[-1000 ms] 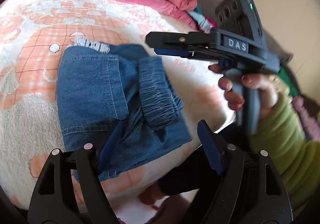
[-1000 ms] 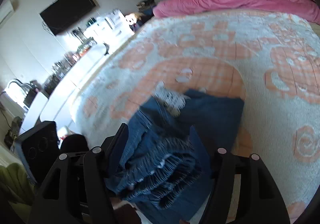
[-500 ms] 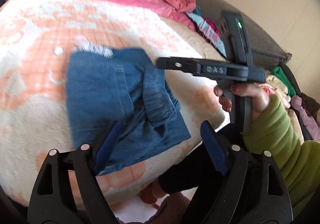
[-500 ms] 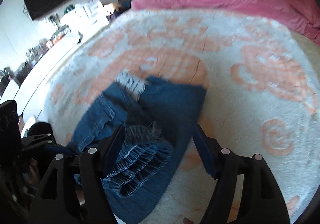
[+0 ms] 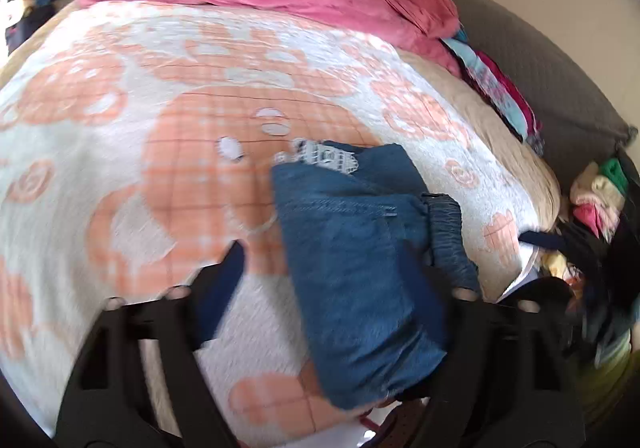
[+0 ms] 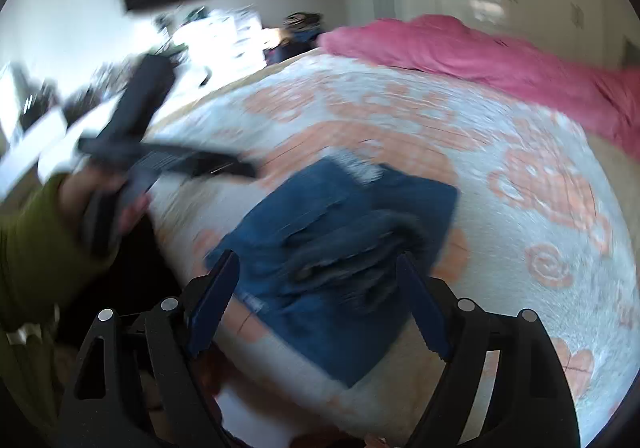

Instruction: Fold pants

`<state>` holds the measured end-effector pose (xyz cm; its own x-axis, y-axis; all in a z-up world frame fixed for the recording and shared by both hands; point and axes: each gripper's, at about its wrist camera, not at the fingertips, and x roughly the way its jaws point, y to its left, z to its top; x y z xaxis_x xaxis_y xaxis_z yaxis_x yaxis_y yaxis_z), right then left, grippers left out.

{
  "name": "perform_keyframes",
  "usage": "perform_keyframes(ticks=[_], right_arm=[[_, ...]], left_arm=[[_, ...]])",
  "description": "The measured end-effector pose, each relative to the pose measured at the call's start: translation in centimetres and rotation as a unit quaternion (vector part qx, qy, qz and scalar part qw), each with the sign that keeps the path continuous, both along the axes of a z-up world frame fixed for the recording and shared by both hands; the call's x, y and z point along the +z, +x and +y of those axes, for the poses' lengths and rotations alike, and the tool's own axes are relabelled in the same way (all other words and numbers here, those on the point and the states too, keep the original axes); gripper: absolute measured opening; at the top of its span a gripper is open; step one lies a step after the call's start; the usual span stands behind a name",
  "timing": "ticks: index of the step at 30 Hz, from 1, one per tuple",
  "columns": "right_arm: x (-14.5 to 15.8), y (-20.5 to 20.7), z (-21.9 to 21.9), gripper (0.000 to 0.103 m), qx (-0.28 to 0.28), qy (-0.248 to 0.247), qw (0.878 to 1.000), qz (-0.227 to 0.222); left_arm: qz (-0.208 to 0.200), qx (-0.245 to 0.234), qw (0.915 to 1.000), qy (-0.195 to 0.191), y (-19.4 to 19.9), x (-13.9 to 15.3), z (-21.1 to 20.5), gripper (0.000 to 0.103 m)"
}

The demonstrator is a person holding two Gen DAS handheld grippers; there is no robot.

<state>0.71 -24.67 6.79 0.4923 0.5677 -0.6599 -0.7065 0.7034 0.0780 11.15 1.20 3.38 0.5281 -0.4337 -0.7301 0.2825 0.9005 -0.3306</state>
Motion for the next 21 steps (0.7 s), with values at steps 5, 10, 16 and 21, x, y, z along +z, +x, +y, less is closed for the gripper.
perform_keyframes(ticks=[5, 10, 16, 21], right_arm=[[-0.8, -3.2, 3.8, 0.061, 0.079, -0.056, 0.994, -0.045], [-2.9, -3.3, 7.0, 0.045, 0.119, -0.12, 0.984, -0.058], [-4.2, -2.8, 9.8, 0.04, 0.145, -0.171, 0.971, -0.087], [-6.0, -1.6, 11.4, 0.008, 0.18, -0.188, 0.964, -0.053]], left_arm=[[0.023, -0.053, 0.9982, 0.016, 2.7, -1.4, -3.3, 0.042], [0.027, -0.059, 0.9977, 0.021, 3.7, -3.5, -4.1, 0.042], [0.025, -0.065, 0.9973, 0.021, 4.2, -4.0, -4.1, 0.042], [0.024, -0.066, 0.9974, 0.016, 4.4, -4.2, -4.0, 0.042]])
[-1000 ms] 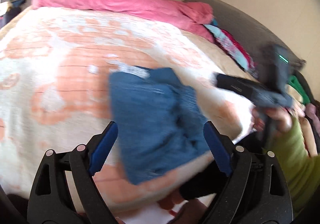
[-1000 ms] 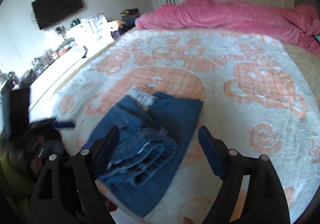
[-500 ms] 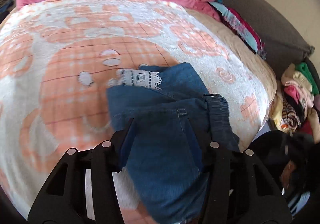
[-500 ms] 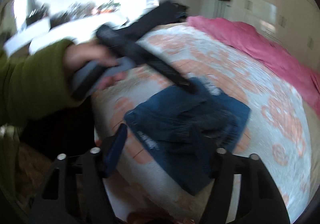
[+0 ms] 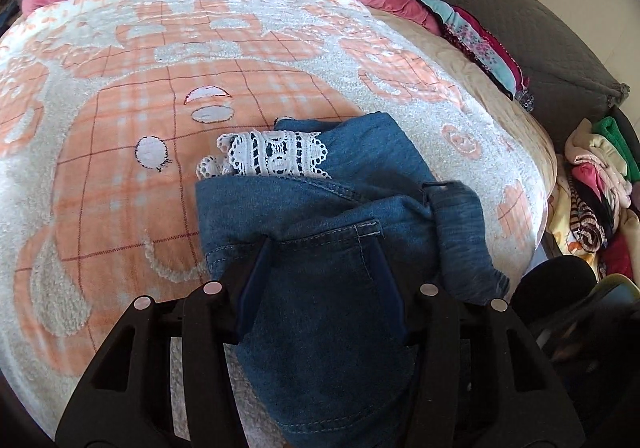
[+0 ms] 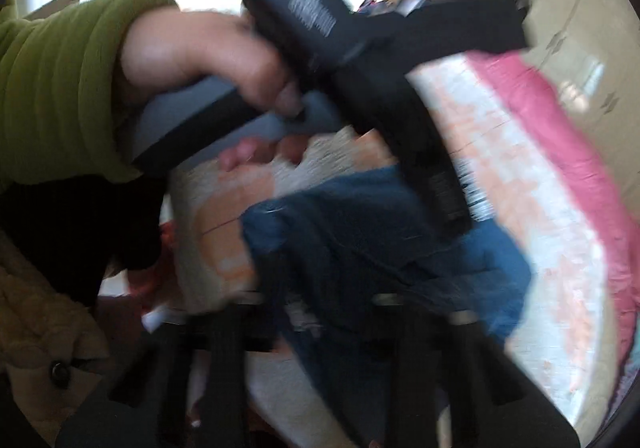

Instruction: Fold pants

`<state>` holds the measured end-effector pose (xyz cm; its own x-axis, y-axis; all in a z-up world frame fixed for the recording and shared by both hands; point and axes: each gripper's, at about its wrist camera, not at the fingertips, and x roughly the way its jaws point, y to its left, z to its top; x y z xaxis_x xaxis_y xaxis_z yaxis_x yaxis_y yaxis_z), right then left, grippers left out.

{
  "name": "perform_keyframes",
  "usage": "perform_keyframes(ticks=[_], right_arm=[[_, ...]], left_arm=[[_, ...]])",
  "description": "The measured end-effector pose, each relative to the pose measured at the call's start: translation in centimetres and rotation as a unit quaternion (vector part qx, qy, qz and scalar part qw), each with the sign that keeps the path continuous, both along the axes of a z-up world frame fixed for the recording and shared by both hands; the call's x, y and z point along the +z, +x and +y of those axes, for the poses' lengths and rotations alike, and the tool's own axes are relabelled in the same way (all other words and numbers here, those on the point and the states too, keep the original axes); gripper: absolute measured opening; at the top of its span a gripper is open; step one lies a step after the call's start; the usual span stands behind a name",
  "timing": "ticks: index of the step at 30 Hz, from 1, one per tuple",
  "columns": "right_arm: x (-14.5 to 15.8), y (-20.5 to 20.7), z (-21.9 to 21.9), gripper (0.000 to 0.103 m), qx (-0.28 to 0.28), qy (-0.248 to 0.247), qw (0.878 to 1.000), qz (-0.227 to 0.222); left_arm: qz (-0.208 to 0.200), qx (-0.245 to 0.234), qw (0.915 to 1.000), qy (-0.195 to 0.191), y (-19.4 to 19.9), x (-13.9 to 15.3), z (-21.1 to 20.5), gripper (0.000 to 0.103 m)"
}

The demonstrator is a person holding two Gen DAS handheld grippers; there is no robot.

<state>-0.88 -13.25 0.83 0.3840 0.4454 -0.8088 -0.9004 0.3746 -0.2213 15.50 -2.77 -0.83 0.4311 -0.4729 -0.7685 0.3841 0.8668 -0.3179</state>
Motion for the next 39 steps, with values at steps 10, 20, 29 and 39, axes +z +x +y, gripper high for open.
perform_keyframes(ticks=[10, 20, 29, 39], right_arm=[[-2.0, 0.0, -2.2, 0.006, -0.009, 0.022, 0.997, 0.07], [1.7, -0.5, -4.2, 0.042, -0.021, 0.126, 0.989, 0.08], [3.7, 0.2, -6.9, 0.058, -0.062, 0.192, 0.975, 0.088], [4.9, 0.5, -9.9, 0.077, -0.137, 0.243, 0.958, 0.061]], left_arm=[[-0.001, 0.005, 0.9998, -0.021, 0.0, -0.1, 0.3, 0.042], [-0.046, 0.028, 0.9979, -0.036, -1.8, 1.5, 1.1, 0.05], [-0.068, 0.053, 0.9959, -0.027, -3.3, 2.9, 1.9, 0.059], [-0.09, 0.075, 0.993, -0.015, -5.1, 3.8, 2.6, 0.072]])
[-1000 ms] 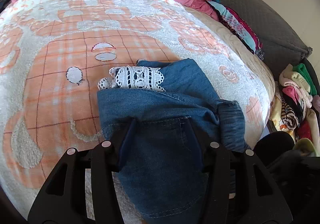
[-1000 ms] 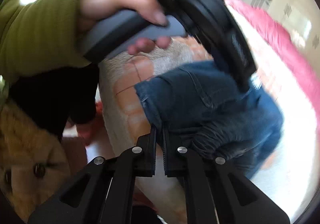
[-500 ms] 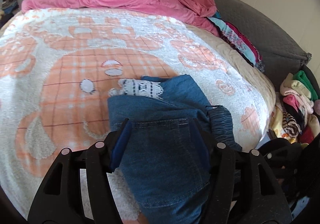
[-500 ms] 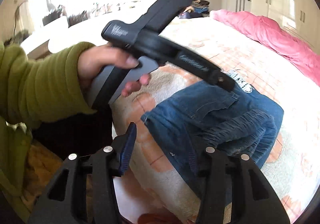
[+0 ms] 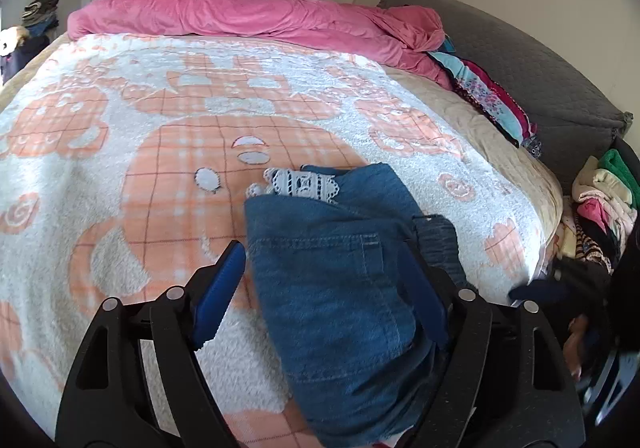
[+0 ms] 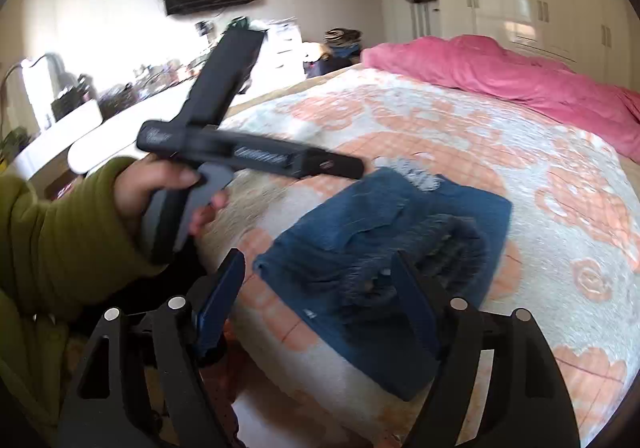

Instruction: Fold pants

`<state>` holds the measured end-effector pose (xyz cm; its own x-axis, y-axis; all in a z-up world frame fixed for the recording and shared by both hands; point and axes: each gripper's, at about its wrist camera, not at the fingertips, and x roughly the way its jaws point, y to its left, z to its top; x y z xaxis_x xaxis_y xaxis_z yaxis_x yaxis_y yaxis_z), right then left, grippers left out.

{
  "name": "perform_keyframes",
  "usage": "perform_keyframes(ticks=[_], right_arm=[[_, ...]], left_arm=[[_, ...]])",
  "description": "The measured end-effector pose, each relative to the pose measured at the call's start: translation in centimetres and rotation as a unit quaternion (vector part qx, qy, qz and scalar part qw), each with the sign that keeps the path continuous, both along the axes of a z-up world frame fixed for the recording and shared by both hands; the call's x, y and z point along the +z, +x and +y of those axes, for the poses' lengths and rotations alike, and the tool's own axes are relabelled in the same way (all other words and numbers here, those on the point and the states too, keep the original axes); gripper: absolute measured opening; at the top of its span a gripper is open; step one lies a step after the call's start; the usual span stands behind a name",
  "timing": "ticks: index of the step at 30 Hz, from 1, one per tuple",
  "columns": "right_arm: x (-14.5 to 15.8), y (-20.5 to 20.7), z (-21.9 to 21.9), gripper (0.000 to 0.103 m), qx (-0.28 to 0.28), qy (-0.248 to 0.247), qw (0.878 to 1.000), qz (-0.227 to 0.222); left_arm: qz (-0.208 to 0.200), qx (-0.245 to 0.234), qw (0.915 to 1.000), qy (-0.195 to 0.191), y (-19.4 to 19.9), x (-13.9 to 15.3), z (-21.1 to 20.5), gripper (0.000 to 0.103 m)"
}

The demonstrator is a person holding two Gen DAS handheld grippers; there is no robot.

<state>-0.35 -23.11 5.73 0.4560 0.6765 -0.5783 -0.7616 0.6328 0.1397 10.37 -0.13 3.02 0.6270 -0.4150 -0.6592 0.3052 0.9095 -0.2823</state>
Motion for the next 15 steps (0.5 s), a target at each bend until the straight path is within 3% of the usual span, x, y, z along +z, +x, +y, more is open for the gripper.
perform_keyframes(ticks=[6, 10, 11, 12, 15], right_arm=[[0.5, 0.7, -1.6, 0.08, -0.036, 0.019, 0.999, -0.007], [1.0, 0.8, -2.5, 0.08, -0.061, 0.026, 0.998, -0.015], [1.2, 0.9, -2.7, 0.082, -0.069, 0.029, 0.997, -0.017], [1.4, 1.1, -3.0, 0.092, -0.08, 0.028, 0.996, -0.018], [1.6, 1.7, -3.5, 0.094, -0.114, 0.012, 0.993, -0.027]], left_arm=[[0.002, 0.01, 0.9999, -0.005, -1.1, 0.1, 0.5, 0.077], [-0.005, 0.016, 0.9998, -0.008, -1.8, 0.5, 0.8, 0.087], [-0.006, 0.021, 0.9997, -0.009, -2.0, 0.6, 1.0, 0.088], [-0.006, 0.023, 0.9997, -0.01, -2.2, 0.6, 1.1, 0.089], [-0.002, 0.032, 0.9994, -0.011, -2.4, 0.5, 1.6, 0.091]])
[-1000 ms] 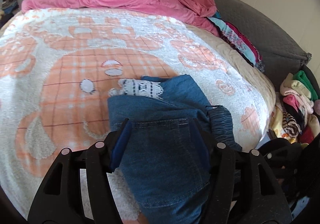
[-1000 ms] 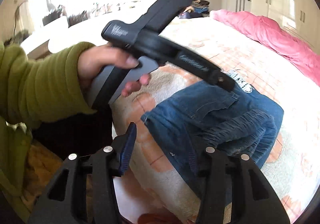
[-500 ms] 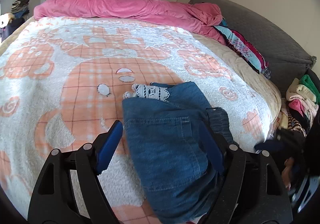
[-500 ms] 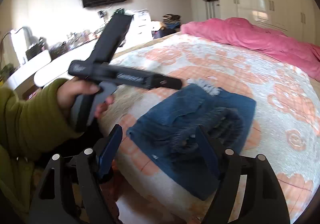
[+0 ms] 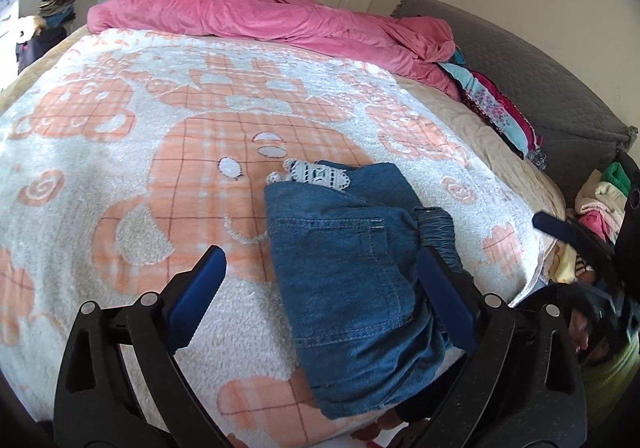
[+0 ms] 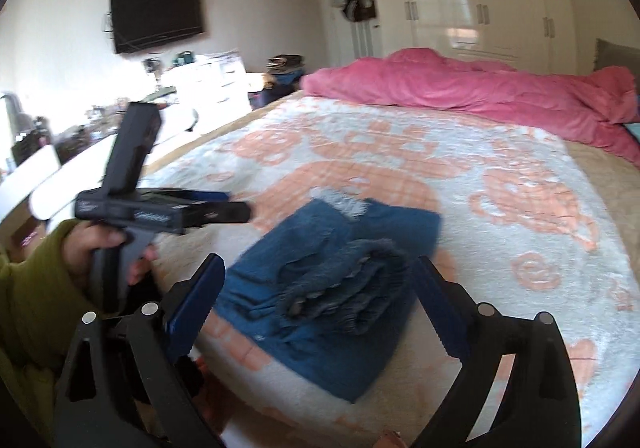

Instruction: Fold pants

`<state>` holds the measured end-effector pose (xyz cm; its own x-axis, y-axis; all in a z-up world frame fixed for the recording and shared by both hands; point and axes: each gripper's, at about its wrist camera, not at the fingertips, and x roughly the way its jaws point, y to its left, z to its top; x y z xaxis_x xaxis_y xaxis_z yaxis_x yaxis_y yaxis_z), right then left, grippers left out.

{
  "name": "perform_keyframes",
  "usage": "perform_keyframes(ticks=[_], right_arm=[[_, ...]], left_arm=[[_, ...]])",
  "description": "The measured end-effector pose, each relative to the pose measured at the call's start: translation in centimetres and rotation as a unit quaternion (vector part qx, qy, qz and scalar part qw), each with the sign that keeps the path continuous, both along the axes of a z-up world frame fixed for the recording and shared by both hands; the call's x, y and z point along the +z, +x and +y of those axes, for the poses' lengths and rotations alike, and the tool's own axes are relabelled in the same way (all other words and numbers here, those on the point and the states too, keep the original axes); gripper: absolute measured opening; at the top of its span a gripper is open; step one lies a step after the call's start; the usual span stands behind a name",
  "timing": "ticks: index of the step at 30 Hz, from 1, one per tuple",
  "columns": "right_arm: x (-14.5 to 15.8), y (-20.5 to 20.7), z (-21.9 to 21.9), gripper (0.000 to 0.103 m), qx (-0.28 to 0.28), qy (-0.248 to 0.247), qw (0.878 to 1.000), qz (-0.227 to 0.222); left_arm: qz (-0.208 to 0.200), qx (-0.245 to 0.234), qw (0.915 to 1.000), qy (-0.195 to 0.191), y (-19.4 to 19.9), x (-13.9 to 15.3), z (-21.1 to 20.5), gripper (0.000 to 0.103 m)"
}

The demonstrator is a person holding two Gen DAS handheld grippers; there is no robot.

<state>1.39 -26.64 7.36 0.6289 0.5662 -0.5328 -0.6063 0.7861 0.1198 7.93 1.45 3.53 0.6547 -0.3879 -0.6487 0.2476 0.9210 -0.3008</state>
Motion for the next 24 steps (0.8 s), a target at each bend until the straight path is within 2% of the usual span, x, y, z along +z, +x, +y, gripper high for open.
perform_keyframes(ticks=[9, 13, 17, 24], right_arm=[[0.9, 3.9, -1.0, 0.094, -0.084, -0.042, 0.995, 0.018], [-1.0, 5.1, -1.8, 0.094, -0.105, -0.041, 0.992, 0.051], [-3.9, 6.2, -2.4, 0.093, -0.111, -0.036, 0.987, 0.108], [-7.0, 8.3, -2.3, 0.073, -0.093, -0.017, 0.978, 0.184]], left_arm=[[0.013, 0.023, 0.9997, 0.0, 0.2, -0.7, 1.1, 0.093], [0.022, 0.021, 0.9995, -0.001, 0.5, -1.3, 1.0, 0.093], [0.043, 0.01, 0.9988, -0.02, 0.9, -2.5, 0.7, 0.093], [0.075, -0.009, 0.9965, -0.036, 1.5, -4.6, -0.3, 0.093]])
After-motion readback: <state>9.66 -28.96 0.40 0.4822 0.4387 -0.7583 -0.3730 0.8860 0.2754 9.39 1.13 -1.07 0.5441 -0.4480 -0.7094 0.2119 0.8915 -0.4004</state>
